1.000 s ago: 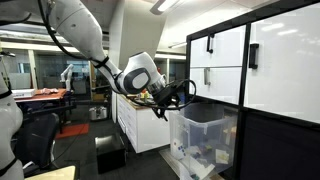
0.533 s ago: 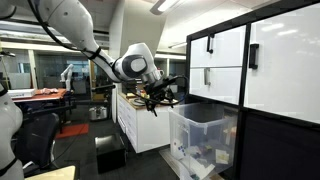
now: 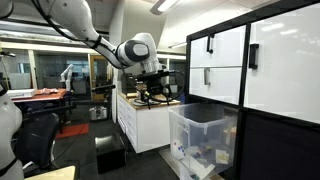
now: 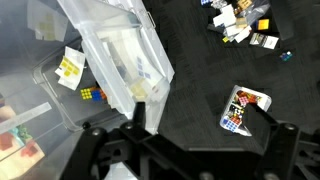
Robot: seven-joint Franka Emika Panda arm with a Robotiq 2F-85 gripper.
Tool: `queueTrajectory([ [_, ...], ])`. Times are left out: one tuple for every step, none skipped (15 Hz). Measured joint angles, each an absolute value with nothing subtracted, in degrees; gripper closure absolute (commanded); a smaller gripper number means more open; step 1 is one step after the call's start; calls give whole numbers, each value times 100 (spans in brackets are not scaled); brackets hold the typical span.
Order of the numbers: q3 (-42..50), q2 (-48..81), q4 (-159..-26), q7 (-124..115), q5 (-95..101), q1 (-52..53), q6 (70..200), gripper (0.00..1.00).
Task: Slide out the storage container
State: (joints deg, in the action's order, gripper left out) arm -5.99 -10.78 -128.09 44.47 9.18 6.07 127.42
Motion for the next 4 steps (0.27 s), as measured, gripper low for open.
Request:
queueTrajectory([
  [-593,-1076,-12736,4284,861,606,12567,0],
  [-584,-1073,-12685,4145,805,606,12429,0],
  [-574,-1069,-12651,4013,763,605,12336,0],
  [-569,-1065,-12630,3915,748,605,12276,0],
])
